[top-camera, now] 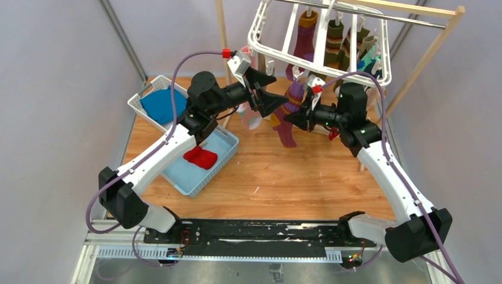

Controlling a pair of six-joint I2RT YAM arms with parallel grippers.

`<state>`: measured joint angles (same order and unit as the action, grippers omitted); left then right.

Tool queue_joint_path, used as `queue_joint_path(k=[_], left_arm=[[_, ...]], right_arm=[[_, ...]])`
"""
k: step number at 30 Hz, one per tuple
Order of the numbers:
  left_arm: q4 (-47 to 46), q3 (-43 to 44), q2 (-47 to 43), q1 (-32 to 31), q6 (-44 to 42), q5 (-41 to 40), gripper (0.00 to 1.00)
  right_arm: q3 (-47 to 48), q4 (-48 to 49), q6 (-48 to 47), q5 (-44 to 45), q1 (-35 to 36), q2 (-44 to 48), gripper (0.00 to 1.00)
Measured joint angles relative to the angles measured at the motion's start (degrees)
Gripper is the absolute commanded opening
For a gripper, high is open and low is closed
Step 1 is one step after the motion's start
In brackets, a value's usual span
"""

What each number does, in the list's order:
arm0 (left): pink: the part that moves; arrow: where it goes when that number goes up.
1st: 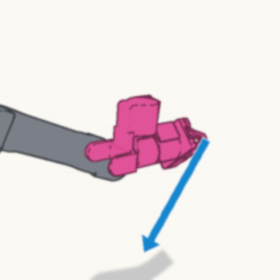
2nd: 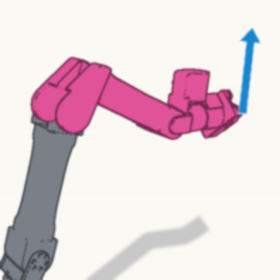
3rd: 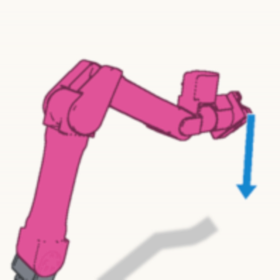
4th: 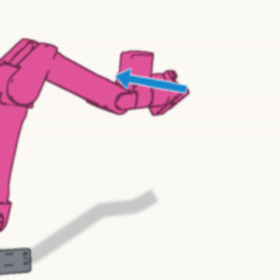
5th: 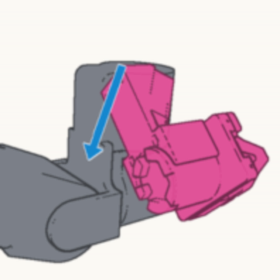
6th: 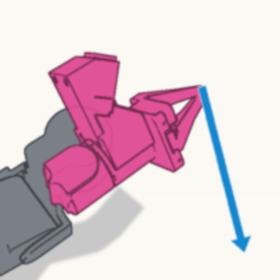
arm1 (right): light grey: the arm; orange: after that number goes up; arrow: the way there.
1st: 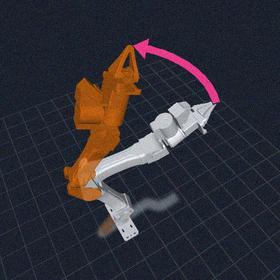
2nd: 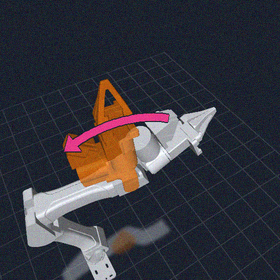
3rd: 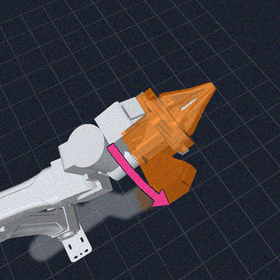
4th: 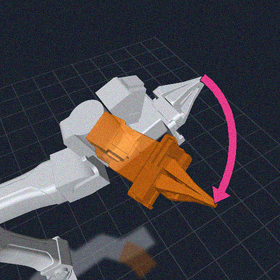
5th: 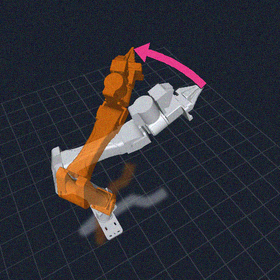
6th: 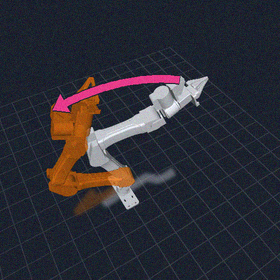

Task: Remove the socks clipped to the hanger
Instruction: Remove the sock from the hanger.

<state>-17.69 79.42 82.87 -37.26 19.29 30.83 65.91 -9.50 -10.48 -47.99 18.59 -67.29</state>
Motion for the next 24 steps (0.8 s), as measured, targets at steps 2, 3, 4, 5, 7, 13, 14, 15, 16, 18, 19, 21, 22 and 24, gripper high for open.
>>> queue_joint_path(k=[2, 3, 4, 5, 7, 13, 14, 15, 16, 18, 19, 21, 22, 24], left_arm=[[0.3, -1.9, -1.0, 0.0, -1.8, -0.5, 1.00], [0.7, -2.6, -1.4, -0.1, -3.3, -0.7, 1.00], [1.0, -3.1, -1.6, -0.1, -4.8, -0.8, 1.00], [1.7, -3.4, -1.8, -0.3, -7.0, -0.9, 1.00], [2.7, -3.4, -1.9, -0.7, -11.1, -0.9, 0.99], [5.9, -1.7, -1.6, -2.3, -20.2, -0.1, 0.98], [6.5, -0.7, -1.3, -2.6, -20.9, -0.1, 0.98], [7.3, 1.0, -0.8, -2.9, -21.7, -0.2, 0.98], [7.8, 2.7, -0.3, -3.1, -22.2, -0.6, 0.99], [9.0, 6.7, 1.0, -3.4, -22.9, -1.6, 1.00], [9.4, 8.3, 1.5, -3.4, -23.3, -2.0, 1.00], [10.6, 10.7, 2.1, -3.4, -23.8, -3.3, 1.00], [10.8, 11.1, 2.1, -3.4, -23.9, -3.7, 1.00], [12.3, 11.5, 2.2, -3.5, -24.4, -4.1, 1.00]], right_arm=[[0.0, -0.3, -0.4, 0.0, 0.0, 0.0, 0.14], [0.0, -0.5, -0.7, 0.1, 0.0, 0.0, 0.14], [0.0, -0.8, -1.0, 0.2, 0.0, 0.0, 0.14], [0.0, -1.1, -1.2, 0.2, 0.0, 0.0, 0.14], [0.0, -1.6, -1.6, 0.2, 0.0, -0.3, 0.14], [0.9, -3.4, -3.1, 1.0, 0.0, -2.8, 0.13], [1.0, -3.7, -3.2, 1.2, 0.0, -3.1, 0.13], [1.0, -3.9, -3.4, 1.3, 0.0, -3.2, 0.13], [1.0, -4.1, -3.5, 1.3, 0.0, -3.3, 0.13], [1.0, -4.3, -3.7, 1.3, 0.0, -3.3, 0.13], [1.0, -4.3, -3.7, 1.3, 0.0, -3.3, 0.14], [1.0, -4.2, -3.7, 1.3, 0.0, -3.2, 0.15], [1.0, -4.1, -3.6, 1.3, 0.0, -3.2, 0.16], [1.0, -4.0, -3.5, 1.2, 0.0, -3.0, 0.17]])
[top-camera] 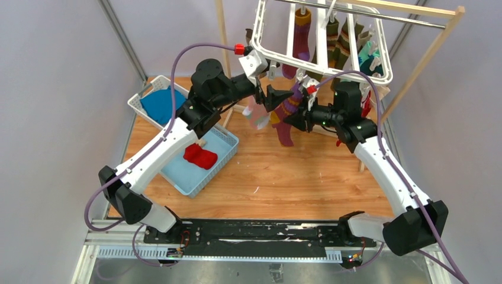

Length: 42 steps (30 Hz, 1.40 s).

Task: Remove the socks clipped to the hanger
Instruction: Remove the sock from the hanger.

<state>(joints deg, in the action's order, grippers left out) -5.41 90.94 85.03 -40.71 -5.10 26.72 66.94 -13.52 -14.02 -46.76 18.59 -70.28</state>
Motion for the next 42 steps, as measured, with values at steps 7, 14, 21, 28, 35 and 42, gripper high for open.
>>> queue_joint_path(k=[7, 14, 21, 28, 35, 42], left_arm=[[8.6, 1.2, 1.2, 0.0, -0.3, 0.0, 1.00], [13.6, 3.4, 2.1, 0.0, -3.4, 0.6, 1.00], [11.8, 9.0, 6.4, -1.3, -1.4, 1.0, 1.00], [12.5, 14.7, 10.3, -2.3, 2.3, -0.3, 0.96], [13.3, 17.9, 11.2, -3.1, 3.7, -5.0, 0.90], [12.6, 17.8, 11.0, -3.2, 4.1, -7.7, 0.99]], right_arm=[[0.0, 0.2, 0.2, -0.6, 0.0, 0.9, 0.17], [0.0, 0.5, 1.0, -0.6, 0.0, 1.3, 0.16], [0.0, 1.8, 1.9, -0.2, 0.0, 1.3, 0.16], [-2.4, 4.3, 3.5, 1.4, 0.0, 3.4, 0.17], [-2.6, 5.8, 4.0, 2.0, -0.3, 5.0, 0.17], [-2.6, 5.5, 4.0, 2.0, -0.3, 4.6, 0.12]])
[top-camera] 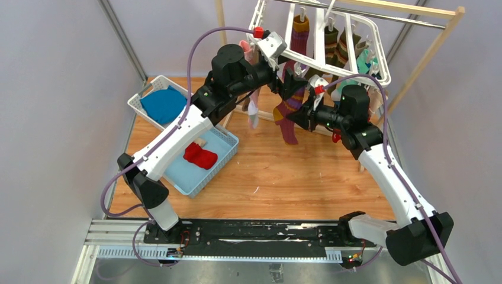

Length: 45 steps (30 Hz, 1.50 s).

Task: Remove the socks clipped to the hanger
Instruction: Remove the sock from the hanger.

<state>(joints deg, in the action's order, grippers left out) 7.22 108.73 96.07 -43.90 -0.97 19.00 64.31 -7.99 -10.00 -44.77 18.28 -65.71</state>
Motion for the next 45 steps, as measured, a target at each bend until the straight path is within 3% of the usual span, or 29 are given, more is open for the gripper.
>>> queue_joint_path(k=[8, 24, 32, 39, 45], left_arm=[[-0.1, -0.5, -0.6, 0.0, 2.4, -1.3, 1.00], [1.5, -0.3, -2.8, -0.1, 3.1, -1.2, 1.00], [0.3, 2.4, -1.2, -0.1, 6.1, -0.8, 0.91], [-1.9, 3.9, 0.3, -0.1, 9.0, -0.3, 1.00], [-2.3, 3.9, 1.2, -0.1, 10.3, -0.4, 0.92]], right_arm=[[0.0, 1.0, 0.6, -0.3, 0.0, -0.8, 0.00], [0.2, 1.6, 2.8, -1.0, 0.0, -3.2, 0.00], [0.8, 1.7, 2.8, -1.4, 0.0, -3.2, 0.00], [1.1, 1.7, 2.8, -1.7, 0.0, -3.2, 0.00], [1.1, 1.6, 2.7, -1.8, 0.0, -3.2, 0.01]])
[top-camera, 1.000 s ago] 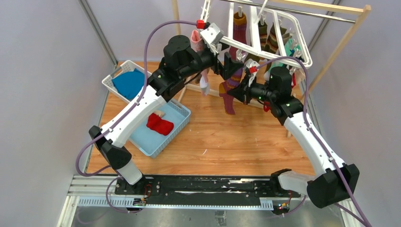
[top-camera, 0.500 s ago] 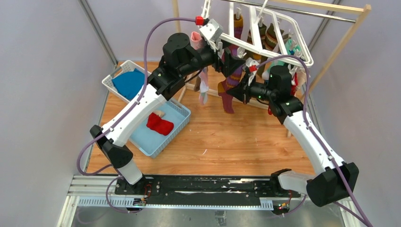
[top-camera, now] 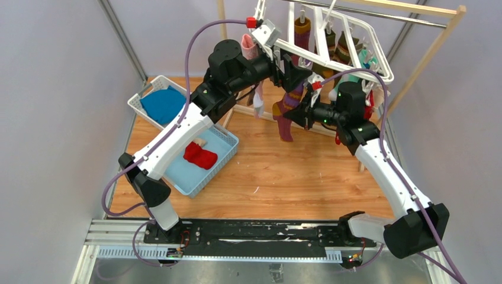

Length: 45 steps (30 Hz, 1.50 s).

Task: Remove the socks clipped to the hanger
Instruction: Remove the sock from the hanger.

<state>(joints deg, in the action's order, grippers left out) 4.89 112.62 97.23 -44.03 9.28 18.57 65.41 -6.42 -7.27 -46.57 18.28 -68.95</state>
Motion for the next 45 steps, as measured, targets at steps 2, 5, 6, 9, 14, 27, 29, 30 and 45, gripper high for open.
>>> queue_joint_path(k=[2, 5, 6, 9, 14, 27, 29, 30, 45], left_arm=[[0.0, 0.0, 0.1, 0.0, 0.3, -0.5, 0.90], [0.6, 0.0, 0.2, 0.0, 0.6, -1.7, 0.83], [0.9, 0.0, 0.2, 0.0, 0.8, -1.9, 0.79], [1.6, 0.0, 0.2, 0.0, 1.0, -2.2, 0.68], [2.3, 0.0, 0.2, -0.2, 1.2, -1.7, 0.61], [3.9, -0.7, -0.7, -0.3, -1.7, -0.8, 0.99], [4.4, -1.6, -1.4, -0.3, -2.5, -1.8, 1.00], [4.6, -2.1, -1.8, -0.3, -2.9, -2.2, 1.00], [5.6, -16.1, -12.2, -0.3, -8.7, -2.2, 1.00]], right_arm=[[0.0, -0.1, 0.0, 0.0, 0.0, 0.0, 0.01], [0.0, -0.4, 0.0, -0.2, 0.0, 0.0, 0.01], [0.0, -0.5, 0.0, -0.3, 0.0, 0.0, 0.01], [0.0, -0.7, 0.0, -0.4, 0.0, 0.0, 0.02], [0.0, -0.9, 0.0, -0.4, 0.0, 0.0, 0.02], [0.0, -1.4, -0.5, -0.4, 0.0, 0.0, 0.03], [0.0, -1.6, -0.6, -0.4, 0.0, 0.0, 0.04], [0.0, -1.7, -0.7, -0.4, 0.0, 0.0, 0.06], [0.3, -3.2, -3.0, 0.2, 0.0, 0.0, 0.58]])
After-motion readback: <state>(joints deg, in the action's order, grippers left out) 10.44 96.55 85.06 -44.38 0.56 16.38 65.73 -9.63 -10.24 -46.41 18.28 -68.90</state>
